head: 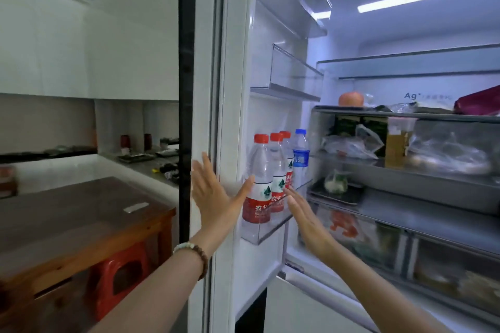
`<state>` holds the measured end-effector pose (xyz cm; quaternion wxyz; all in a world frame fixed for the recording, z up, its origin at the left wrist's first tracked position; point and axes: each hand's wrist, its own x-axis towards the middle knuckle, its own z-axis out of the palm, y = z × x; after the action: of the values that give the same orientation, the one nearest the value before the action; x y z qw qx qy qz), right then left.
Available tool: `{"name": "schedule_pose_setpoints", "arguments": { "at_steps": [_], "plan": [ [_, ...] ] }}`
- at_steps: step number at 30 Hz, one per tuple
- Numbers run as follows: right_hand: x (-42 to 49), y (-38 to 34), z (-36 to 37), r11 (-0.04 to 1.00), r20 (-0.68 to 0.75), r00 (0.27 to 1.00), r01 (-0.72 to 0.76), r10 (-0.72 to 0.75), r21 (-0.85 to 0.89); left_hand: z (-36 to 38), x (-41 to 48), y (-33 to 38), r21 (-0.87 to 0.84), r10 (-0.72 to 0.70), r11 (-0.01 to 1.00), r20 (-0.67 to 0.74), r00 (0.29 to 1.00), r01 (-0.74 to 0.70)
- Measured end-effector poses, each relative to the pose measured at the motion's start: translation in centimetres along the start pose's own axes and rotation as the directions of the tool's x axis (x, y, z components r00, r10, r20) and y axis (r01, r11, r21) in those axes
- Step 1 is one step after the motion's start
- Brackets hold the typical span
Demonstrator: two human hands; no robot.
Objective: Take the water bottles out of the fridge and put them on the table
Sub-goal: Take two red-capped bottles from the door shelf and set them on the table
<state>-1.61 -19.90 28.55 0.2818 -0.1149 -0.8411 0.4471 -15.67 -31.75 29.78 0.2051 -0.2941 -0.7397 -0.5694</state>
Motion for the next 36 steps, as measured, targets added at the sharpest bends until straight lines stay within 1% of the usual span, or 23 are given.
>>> {"name": "schedule_pose_setpoints", "arguments": {
  "at_steps": [3, 7, 9, 12, 16, 22, 23, 24, 25, 26, 27, 28, 29, 30, 31, 32, 33, 35, 36],
  "plan": [
    [3.1, -0.7, 1.0, 0.999, 0.005, 1.0, 0.002, -0.002, -0.037, -0.5, 3.1, -1.6, 0.003, -0.04, 0.999, -0.022, 0.999, 0.041],
    [6.7, -0.6, 3.1, 0.998, 0.015, 1.0, 0.015, -0.014, -0.053, -1.8, 6.6, -5.1, -0.031, -0.047, 0.998, 0.018, 0.999, 0.047],
    [7.9, -0.4, 4.4, 0.999, 0.014, 0.999, 0.033, -0.033, -0.012, -2.6, 8.1, -6.5, -0.079, -0.04, 0.996, 0.059, 0.997, 0.044],
    [9.3, -0.7, 6.0, 0.996, -0.039, 0.998, 0.056, -0.053, 0.07, -3.5, 10.2, -8.0, -0.169, -0.057, 0.983, 0.099, 0.994, 0.073],
    [12.3, -1.5, 7.1, 0.992, -0.062, 0.996, 0.071, -0.064, 0.105, -4.1, 12.6, -9.5, -0.238, -0.113, 0.96, 0.144, 0.983, 0.146],
    [16.4, -2.7, 6.8, 0.991, -0.118, 0.992, 0.057, -0.042, 0.124, -4.0, 15.0, -10.6, -0.28, -0.16, 0.94, 0.148, 0.976, 0.196],
    [17.1, -3.0, 6.7, 0.99, -0.125, 0.991, 0.062, -0.045, 0.128, -3.9, 15.0, -10.5, -0.286, -0.147, 0.942, 0.117, 0.982, 0.175],
    [17.8, -3.2, 6.5, 0.988, -0.133, 0.99, 0.069, -0.051, 0.135, -3.7, 14.9, -10.2, -0.264, -0.115, 0.957, 0.046, 0.992, 0.123],
    [18.4, -3.5, 6.5, 0.986, -0.137, 0.989, 0.071, -0.05, 0.151, -3.7, 14.7, -9.8, -0.206, -0.051, 0.978, -0.057, 0.997, 0.038],
    [19.0, -3.7, 6.5, 0.984, -0.135, 0.99, 0.069, -0.047, 0.163, -3.7, 14.6, -9.2, -0.127, 0.045, 0.99, -0.155, 0.987, -0.065],
    [19.6, -3.8, 6.5, 0.983, -0.127, 0.991, 0.073, -0.051, 0.169, -3.7, 14.6, -8.5, -0.048, 0.162, 0.983, -0.212, 0.964, -0.175],
    [20.1, -3.8, 6.6, 0.983, -0.113, 0.992, 0.083, -0.064, 0.166, -3.7, 14.9, -7.7, 0.026, 0.278, 0.96, -0.212, 0.937, -0.279],
    [20.7, -3.9, 6.7, 0.982, -0.091, 0.993, 0.091, -0.077, 0.164, -3.6, 15.2, -6.9, 0.093, 0.377, 0.926, -0.156, 0.913, -0.366],
    [21.1, -3.9, 6.8, 0.983, -0.062, 0.994, 0.098, -0.089, 0.157, -3.4, 15.6, -6.2, 0.141, 0.434, 0.895, -0.066, 0.898, -0.423],
    [21.6, -3.8, 7.0, 0.983, -0.036, 0.995, 0.102, -0.098, 0.151, -3.0, 15.8, -5.6, 0.17, 0.442, 0.881, 0.032, 0.897, -0.44],
    [22.1, -3.8, 7.0, 0.985, -0.016, 0.995, 0.104, -0.103, 0.14, -2.4, 16.1, -5.3, 0.183, 0.408, 0.889, 0.102, 0.907, -0.42],
    [22.7, -3.7, 7.0, 0.986, -0.003, 0.995, 0.099, -0.1, 0.135, -1.8, 16.3, -5.2, 0.185, 0.341, 0.914, 0.131, 0.931, -0.361],
    [23.6, -3.7, 6.8, 0.985, 0.009, 0.996, 0.085, -0.087, 0.152, -0.9, 16.9, -5.1, 0.118, 0.162, 0.978, 0.103, 0.981, -0.174],
    [24.0, -3.6, 6.8, 0.981, 0.018, 0.996, 0.086, -0.09, 0.174, -0.6, 17.2, -5.1, 0.074, 0.085, 0.993, 0.097, 0.992, -0.093]
  ]
}}
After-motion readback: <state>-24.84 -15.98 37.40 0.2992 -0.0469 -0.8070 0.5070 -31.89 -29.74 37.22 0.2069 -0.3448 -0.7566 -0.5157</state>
